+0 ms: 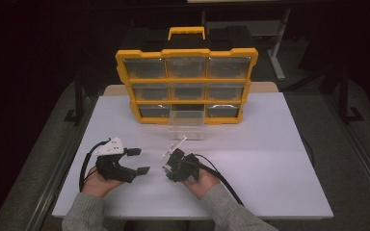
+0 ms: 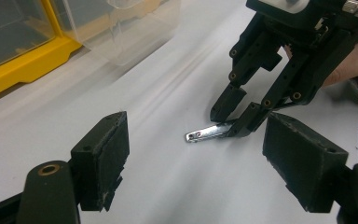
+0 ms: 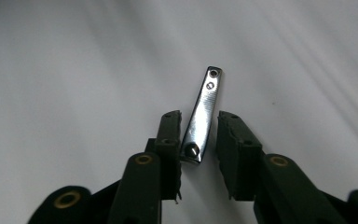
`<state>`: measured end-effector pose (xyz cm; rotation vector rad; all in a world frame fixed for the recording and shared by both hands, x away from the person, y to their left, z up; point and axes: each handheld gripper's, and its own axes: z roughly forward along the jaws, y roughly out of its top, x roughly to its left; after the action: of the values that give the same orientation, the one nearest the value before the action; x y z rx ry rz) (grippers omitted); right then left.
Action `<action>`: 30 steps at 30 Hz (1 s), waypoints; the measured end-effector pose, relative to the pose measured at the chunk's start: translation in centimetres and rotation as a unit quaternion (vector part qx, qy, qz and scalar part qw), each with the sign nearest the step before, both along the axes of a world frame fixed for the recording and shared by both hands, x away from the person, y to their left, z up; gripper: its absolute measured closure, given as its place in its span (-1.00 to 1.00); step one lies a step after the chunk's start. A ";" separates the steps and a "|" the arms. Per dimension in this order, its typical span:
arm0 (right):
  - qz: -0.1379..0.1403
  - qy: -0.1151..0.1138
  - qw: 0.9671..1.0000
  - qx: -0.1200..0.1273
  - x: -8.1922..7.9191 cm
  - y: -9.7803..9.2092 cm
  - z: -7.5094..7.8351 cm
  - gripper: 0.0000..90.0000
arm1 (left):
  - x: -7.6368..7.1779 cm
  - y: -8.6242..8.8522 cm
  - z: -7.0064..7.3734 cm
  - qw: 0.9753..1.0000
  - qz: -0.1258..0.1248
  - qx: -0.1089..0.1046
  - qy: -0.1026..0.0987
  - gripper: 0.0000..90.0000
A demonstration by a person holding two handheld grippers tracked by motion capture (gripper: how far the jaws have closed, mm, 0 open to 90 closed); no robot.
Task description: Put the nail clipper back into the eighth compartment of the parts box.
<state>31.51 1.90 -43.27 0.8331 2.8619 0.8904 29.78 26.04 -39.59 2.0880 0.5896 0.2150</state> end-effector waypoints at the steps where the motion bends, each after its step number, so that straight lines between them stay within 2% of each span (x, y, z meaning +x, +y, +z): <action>1: 0.002 -0.001 1.000 0.000 -0.1 0.0 0.0 0.56 | 0.0 0.0 0.0 1.000 0.001 -0.001 0.000 -0.50; 4: 0.004 -0.018 1.000 -0.004 -0.4 0.1 -0.1 0.65 | 0.0 0.0 0.0 1.000 0.001 -0.001 -0.001 -0.50; 8: 0.002 -0.014 1.000 -0.002 -0.2 0.0 -0.1 0.72 | 0.0 0.0 0.0 1.000 0.001 0.000 -0.001 -0.50; 12: 0.019 -0.021 1.000 -0.003 -0.1 -0.1 -0.2 0.73 | 0.0 0.0 0.0 1.000 0.000 -0.001 -0.001 -0.50; 17: 0.029 -0.002 0.999 0.015 0.6 -0.5 -0.2 0.73 | -0.1 0.1 0.1 1.000 0.000 -0.003 0.000 -0.50; 21: 0.034 -0.007 0.999 0.028 0.9 -0.9 0.2 0.73 | 0.0 0.2 0.0 1.000 0.002 -0.006 0.000 -0.50; 24: 0.037 -0.002 0.999 0.030 1.2 -1.2 0.6 0.73 | -0.1 0.2 0.0 1.000 0.002 -0.005 0.001 -0.50; 30: 0.049 -0.007 0.998 0.040 1.6 -1.8 1.4 0.73 | -0.1 0.2 0.1 1.000 0.002 -0.007 0.001 -0.50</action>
<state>33.16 0.07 -41.89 0.6939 2.8941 1.0243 29.71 26.24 -39.53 2.0738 0.5954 0.2118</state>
